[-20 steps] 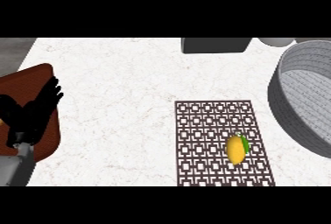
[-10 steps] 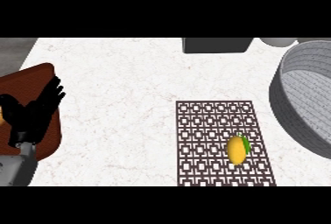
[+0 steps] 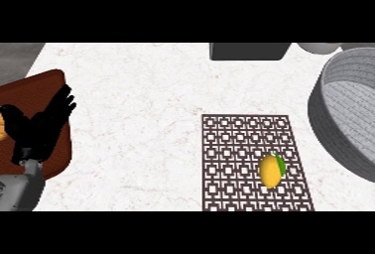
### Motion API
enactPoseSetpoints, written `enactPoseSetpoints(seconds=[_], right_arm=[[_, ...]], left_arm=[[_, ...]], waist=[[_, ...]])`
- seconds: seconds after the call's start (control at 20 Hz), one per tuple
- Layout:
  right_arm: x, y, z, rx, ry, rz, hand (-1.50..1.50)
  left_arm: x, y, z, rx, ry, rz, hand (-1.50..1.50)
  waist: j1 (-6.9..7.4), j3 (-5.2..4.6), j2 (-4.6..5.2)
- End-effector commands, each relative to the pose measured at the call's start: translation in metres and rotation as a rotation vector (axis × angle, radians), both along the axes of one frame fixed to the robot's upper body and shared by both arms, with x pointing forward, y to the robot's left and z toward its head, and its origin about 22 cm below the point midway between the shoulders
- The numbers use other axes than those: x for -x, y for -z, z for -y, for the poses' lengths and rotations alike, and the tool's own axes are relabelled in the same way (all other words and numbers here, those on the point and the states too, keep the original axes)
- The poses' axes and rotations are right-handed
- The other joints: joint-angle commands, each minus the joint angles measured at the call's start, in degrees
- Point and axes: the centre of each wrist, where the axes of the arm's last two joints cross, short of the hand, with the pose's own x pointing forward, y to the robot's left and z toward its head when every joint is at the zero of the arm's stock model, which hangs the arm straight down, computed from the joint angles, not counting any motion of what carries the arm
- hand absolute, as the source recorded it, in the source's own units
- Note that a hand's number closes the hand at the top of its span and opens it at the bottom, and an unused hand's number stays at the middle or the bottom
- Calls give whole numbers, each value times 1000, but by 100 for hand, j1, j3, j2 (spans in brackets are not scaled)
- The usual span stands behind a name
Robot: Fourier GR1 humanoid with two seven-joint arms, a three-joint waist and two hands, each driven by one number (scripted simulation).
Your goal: Pick the lemon from the placemat and place it in the basket
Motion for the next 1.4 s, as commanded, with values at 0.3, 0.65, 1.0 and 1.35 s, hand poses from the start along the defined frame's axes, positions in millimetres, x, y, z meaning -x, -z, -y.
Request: enactPoseSetpoints(seconds=[0.3,0.65,1.0,1.35], right_arm=[[-18,81,-44,-64,31,92,-150],[-47,120,-82,-178,42,70,-150],[-69,151,-92,-37,25,-34,-150],[-66,172,-87,5,-2,-59,-150]], left_arm=[[-19,8,-10,0,-7,-9,0],[0,-1,-8,-7,-13,2,0],[-4,16,4,7,-2,9,0],[13,14,6,-3,-7,1,0]], waist=[[3,-4,14],[41,-4,6],[36,-4,13],[41,-4,7]])
